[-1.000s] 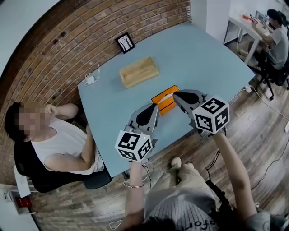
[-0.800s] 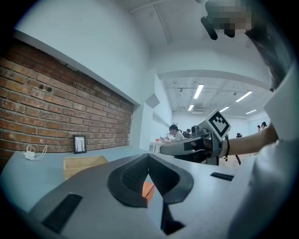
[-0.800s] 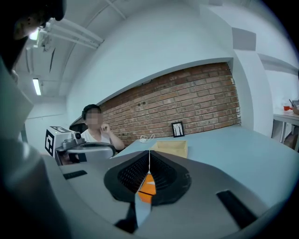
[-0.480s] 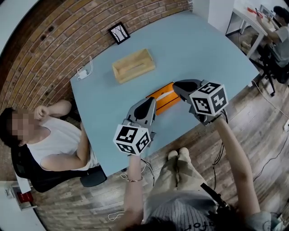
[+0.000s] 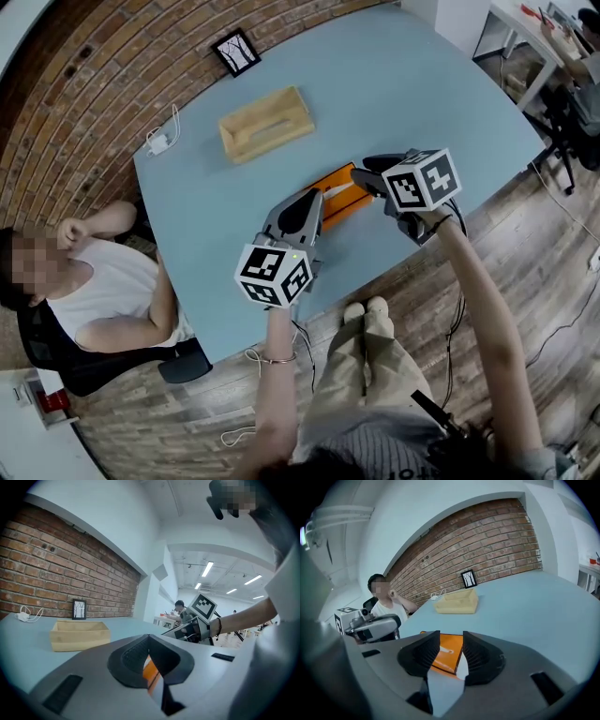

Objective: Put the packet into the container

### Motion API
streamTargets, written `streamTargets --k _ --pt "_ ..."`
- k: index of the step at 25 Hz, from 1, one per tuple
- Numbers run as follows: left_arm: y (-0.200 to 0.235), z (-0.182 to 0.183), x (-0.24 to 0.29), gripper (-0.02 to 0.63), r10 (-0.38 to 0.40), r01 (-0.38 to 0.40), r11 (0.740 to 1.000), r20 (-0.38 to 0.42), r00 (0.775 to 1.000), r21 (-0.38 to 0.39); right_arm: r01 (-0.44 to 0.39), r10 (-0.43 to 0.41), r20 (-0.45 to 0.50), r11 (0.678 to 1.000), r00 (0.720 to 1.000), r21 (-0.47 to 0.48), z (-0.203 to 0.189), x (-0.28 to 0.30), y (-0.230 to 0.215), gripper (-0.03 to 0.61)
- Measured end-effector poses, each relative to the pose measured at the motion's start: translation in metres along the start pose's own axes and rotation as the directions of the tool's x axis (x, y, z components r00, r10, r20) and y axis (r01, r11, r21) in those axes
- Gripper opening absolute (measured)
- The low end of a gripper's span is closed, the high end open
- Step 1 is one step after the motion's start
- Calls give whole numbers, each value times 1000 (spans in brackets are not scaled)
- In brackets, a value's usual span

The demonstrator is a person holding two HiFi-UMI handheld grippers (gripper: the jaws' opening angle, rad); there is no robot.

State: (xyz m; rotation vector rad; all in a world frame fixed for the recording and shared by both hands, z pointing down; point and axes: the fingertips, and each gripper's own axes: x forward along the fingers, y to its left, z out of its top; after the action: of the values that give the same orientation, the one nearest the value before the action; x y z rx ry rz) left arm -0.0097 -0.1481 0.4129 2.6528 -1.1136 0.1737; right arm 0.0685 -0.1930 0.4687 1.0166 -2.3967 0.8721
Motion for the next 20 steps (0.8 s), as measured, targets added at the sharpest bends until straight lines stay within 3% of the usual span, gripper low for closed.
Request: streamTargets --k 9,14,20 --pt "1 -13 8 8 20 -20 1000 -21 1000 -2 -17 20 -91 999 996 38 -18 27 -15 153" --pt "2 -21 11 8 29 -29 1000 -34 999 -8 2 13 -132 993 991 116 -34 42 -22 152" --pt "7 -27 8 8 48 -49 999 -44 998 -14 -5 9 -169 1000 986 24 -32 43 -19 102"
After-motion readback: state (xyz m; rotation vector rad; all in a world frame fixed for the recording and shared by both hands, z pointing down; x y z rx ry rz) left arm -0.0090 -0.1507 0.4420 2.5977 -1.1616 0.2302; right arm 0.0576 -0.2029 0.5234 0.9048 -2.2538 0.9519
